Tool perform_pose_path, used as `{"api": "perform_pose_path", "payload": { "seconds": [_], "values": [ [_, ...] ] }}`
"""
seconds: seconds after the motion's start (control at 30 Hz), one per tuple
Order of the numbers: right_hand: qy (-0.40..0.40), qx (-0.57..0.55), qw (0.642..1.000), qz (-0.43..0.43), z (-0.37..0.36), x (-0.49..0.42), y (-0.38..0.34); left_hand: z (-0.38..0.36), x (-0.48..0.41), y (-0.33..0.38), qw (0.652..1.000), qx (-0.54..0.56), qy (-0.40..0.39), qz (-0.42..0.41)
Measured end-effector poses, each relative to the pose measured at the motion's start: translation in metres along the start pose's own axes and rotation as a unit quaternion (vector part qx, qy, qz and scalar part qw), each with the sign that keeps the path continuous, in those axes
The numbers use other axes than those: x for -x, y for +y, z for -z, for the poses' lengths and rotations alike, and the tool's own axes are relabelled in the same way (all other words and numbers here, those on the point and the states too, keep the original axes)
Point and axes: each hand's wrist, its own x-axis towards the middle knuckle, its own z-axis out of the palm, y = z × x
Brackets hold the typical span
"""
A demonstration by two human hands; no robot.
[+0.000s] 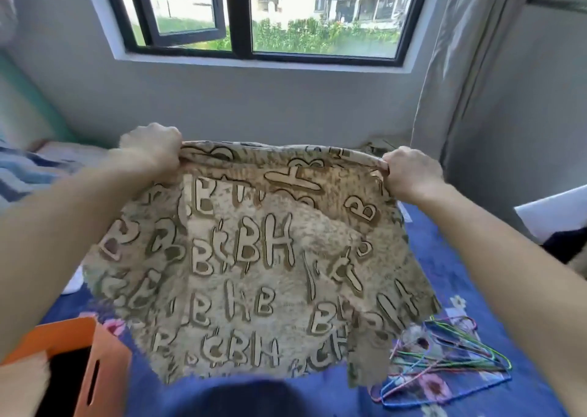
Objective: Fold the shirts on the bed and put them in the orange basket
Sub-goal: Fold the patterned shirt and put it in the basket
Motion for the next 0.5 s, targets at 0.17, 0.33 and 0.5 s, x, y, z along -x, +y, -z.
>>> {"api": "perform_pose_path", "payload": {
  "seconds": [0.17, 0.33, 0.5],
  "values": [
    [-0.007, -0.291, 0.954, -0.074, -0.021, -0.047, -0.019, -0.012, -0.030, 0.008, 0.991, -0.029, 0.008, 0.130],
    [0.152, -0.428, 0.888, -0.071, -0.006, -0.057, -0.034, -0.005, -0.056, -0.012, 0.963, 0.219, 0.014, 0.155],
    [0.266, -0.368, 0.891, 0.004, -0.008, -0.031, -0.020, -0.025, -0.035, -0.022, 0.898, 0.344, 0.256, 0.095]
  ]
}}
